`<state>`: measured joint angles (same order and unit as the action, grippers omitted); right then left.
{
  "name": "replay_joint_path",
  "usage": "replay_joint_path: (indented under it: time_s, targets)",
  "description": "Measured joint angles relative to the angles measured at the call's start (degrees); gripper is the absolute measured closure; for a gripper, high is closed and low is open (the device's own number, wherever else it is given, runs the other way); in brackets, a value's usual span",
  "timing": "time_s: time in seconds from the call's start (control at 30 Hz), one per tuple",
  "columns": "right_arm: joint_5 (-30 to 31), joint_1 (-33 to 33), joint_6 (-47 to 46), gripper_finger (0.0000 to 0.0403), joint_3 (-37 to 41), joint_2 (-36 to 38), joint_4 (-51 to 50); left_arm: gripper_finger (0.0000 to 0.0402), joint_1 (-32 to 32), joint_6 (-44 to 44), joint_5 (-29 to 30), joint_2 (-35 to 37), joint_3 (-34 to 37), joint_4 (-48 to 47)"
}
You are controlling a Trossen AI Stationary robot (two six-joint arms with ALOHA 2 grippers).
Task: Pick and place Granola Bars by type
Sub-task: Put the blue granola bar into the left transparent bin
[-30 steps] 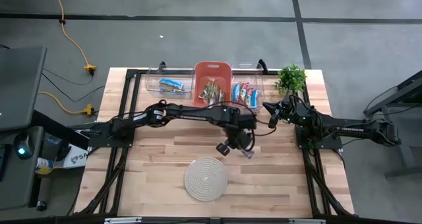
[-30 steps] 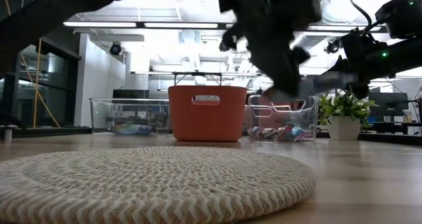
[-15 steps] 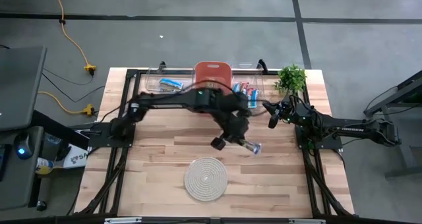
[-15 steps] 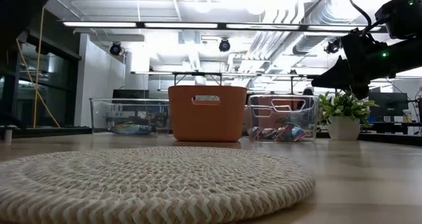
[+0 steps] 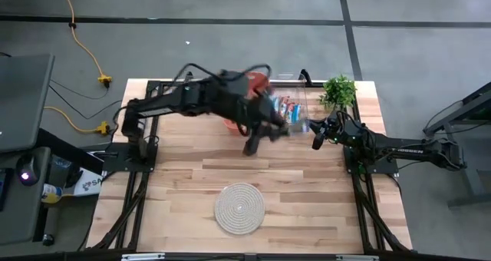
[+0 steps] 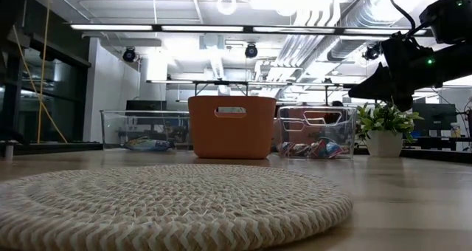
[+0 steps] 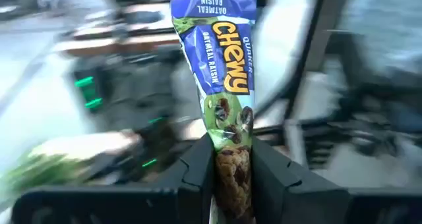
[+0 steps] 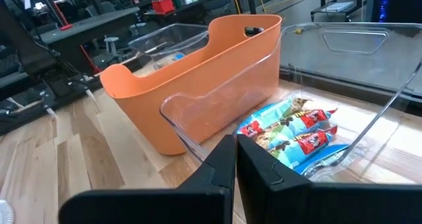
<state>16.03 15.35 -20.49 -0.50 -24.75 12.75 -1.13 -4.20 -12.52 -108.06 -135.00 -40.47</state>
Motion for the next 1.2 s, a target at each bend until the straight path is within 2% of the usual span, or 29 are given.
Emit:
replay_joint_path:
  time_s: [0.2, 0.37, 0.43, 0.5, 0.6, 0.73, 0.9, 1.0, 1.07, 1.2]
  targets:
    - [0.02, -0.02, 0.0, 0.0402, -0.01, 0.1, 0.23, 0.0331, 0.01, 2.51, 24.34, 5.21, 0.0, -1.54]
    - [0.0, 0.0, 0.0, 0.0402, -0.01, 0.0, 0.22, 0.0331, 0.05, 5.35, 47.94, 9.01, 0.0, -10.37]
    - [-0.02, 0.0, 0.0, 0.0402, -0.01, 0.0, 0.19, 0.0331, 0.43, 6.92, 55.23, 10.18, 0.02, -16.0]
    - [-0.07, -0.02, 0.0, 0.0402, 0.0, 0.0, 0.18, 0.0331, 1.55, 10.28, 58.94, 11.65, 0.01, -21.32]
    - [0.02, -0.02, 0.0, 0.0402, 0.01, 0.0, 0.2, 0.0331, 4.93, 15.37, 59.83, 13.18, -0.04, -29.66]
    - [0.02, 0.0, 0.0, 0.0402, 0.01, 0.0, 0.25, 0.0331, 11.38, 17.43, 59.64, 13.46, -0.01, -39.65]
    - [0.0, -0.02, 0.0, 0.0402, 0.01, 0.0, 0.33, 0.0331, 21.94, 17.55, 54.46, 13.51, 1.58, -43.96]
    - [0.04, -0.02, 0.0, 0.0402, -0.01, 0.0, 0.33, 0.0331, 28.12, 16.23, 49.33, 13.34, 3.34, -43.62]
    - [0.04, 0.0, 0.0, 0.0402, 0.01, 0.0, 0.33, 0.0331, 32.0, 12.34, 44.89, 13.43, 4.93, -42.52]
    - [0.04, 0.0, 0.0, 0.0402, 0.01, 0.0, 0.33, 0.0331, 38.68, -0.21, 30.83, 13.37, 10.19, -39.79]
